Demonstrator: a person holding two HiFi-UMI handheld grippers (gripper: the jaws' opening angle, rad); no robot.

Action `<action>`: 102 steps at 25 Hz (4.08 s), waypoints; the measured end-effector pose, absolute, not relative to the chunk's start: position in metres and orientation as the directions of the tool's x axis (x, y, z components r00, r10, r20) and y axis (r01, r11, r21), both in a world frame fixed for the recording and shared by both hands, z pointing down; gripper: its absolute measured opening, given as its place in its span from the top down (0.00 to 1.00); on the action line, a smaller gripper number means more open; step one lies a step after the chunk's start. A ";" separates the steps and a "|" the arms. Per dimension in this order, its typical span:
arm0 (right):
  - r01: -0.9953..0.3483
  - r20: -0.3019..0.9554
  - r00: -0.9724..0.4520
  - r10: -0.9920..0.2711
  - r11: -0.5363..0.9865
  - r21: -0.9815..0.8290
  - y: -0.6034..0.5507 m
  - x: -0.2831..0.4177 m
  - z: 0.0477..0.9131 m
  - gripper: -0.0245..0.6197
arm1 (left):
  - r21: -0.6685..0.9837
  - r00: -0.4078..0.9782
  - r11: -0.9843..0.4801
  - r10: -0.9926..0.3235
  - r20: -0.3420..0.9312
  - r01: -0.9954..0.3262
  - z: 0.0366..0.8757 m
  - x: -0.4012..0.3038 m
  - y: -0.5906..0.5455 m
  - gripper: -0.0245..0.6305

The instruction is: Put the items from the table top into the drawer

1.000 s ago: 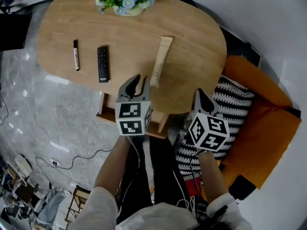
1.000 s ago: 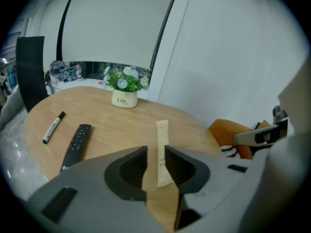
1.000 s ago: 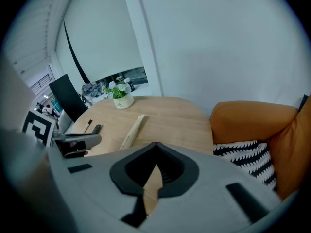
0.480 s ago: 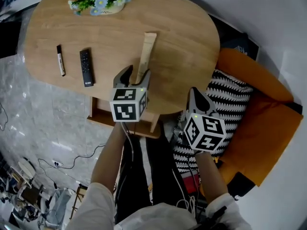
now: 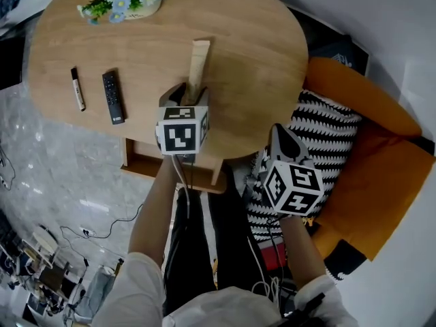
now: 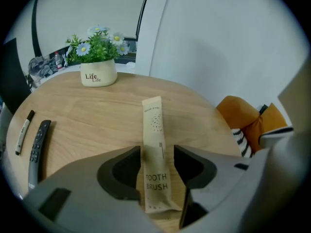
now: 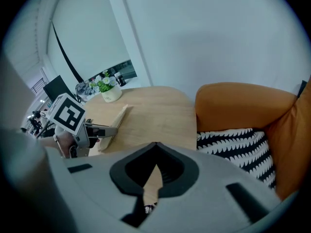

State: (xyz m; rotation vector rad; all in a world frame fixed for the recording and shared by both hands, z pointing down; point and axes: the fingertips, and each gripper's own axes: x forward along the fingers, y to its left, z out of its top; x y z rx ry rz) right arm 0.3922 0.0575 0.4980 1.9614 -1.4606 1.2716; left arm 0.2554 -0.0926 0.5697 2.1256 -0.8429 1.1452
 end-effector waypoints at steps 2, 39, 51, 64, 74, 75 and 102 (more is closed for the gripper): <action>-0.899 0.833 0.045 -0.552 -0.386 -0.207 0.060 0.392 0.500 0.97 | 0.173 0.422 -0.643 -0.256 0.870 -0.746 0.572 0.256 -0.094 0.65; -0.975 0.822 -0.075 -0.565 -0.130 -0.178 0.012 0.248 0.482 0.97 | 0.296 0.411 -0.308 -0.436 0.801 -0.904 0.507 0.089 -0.046 0.89; -0.987 0.822 -0.140 -0.553 0.013 -0.159 0.001 0.167 0.485 0.97 | 0.320 0.300 -0.043 -0.481 0.824 -0.946 0.518 -0.007 0.006 0.89; -0.982 0.831 -0.189 -0.523 0.112 -0.152 0.017 0.131 0.501 0.97 | 0.339 0.248 0.138 -0.440 0.863 -0.931 0.558 -0.036 0.066 0.89; -0.988 0.840 -0.151 -0.521 0.071 -0.134 0.028 0.165 0.505 0.97 | 0.432 0.306 0.173 -0.481 0.821 -0.885 0.559 0.002 0.064 0.75; -0.989 0.839 -0.148 -0.523 0.064 -0.135 0.028 0.167 0.505 0.97 | 0.434 0.312 0.164 -0.483 0.818 -0.886 0.559 0.003 0.063 0.73; -0.985 0.830 -0.137 -0.540 -0.016 -0.174 0.011 0.168 0.504 0.97 | 0.195 0.321 -0.319 -0.409 0.854 -0.927 0.539 -0.014 -0.009 0.69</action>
